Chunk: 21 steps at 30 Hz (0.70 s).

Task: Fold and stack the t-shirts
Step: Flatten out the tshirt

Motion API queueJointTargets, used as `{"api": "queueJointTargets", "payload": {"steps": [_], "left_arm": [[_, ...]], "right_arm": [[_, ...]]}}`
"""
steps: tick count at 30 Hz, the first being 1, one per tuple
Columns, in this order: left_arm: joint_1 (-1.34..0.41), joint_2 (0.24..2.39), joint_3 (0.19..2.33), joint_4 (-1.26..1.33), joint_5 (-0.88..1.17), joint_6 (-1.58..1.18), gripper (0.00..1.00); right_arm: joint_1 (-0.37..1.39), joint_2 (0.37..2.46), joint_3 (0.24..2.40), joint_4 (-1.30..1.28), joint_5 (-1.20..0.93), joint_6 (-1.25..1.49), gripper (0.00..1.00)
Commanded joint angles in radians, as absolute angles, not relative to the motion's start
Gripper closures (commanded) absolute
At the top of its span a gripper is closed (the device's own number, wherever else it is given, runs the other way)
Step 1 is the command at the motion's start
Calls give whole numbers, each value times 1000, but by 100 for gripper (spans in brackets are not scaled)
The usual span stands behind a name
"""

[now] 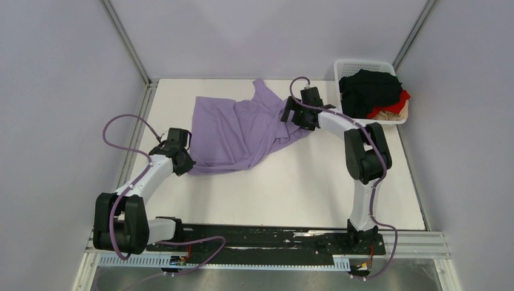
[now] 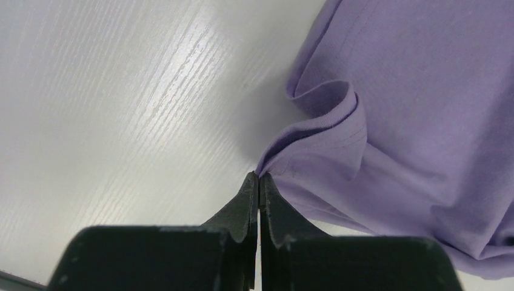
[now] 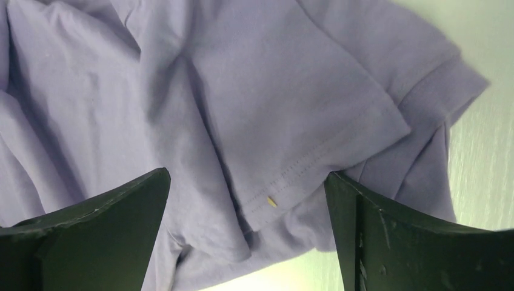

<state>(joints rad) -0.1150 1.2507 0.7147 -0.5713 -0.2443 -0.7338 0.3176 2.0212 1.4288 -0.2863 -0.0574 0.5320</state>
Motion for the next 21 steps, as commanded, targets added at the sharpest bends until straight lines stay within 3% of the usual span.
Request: {"api": "queueJointTargets", "payload": {"steps": [1,13,17,21], "left_arm": [[-106,1255,746,-539,-246,-730,100],[-105,1264,748,-537,-243,-729,100],[-105,1261,746,-537,-242,-731,100],[-105,1262,744,-536,-241,-732,100]], "right_arm": [[317,2048,1517,-232,0,512,0],[314,2146,1619,-188,-66,524,1],[313,2155,1616,-180,-61,534,12],[313,2137,1586,-173,-23,543,35]]}}
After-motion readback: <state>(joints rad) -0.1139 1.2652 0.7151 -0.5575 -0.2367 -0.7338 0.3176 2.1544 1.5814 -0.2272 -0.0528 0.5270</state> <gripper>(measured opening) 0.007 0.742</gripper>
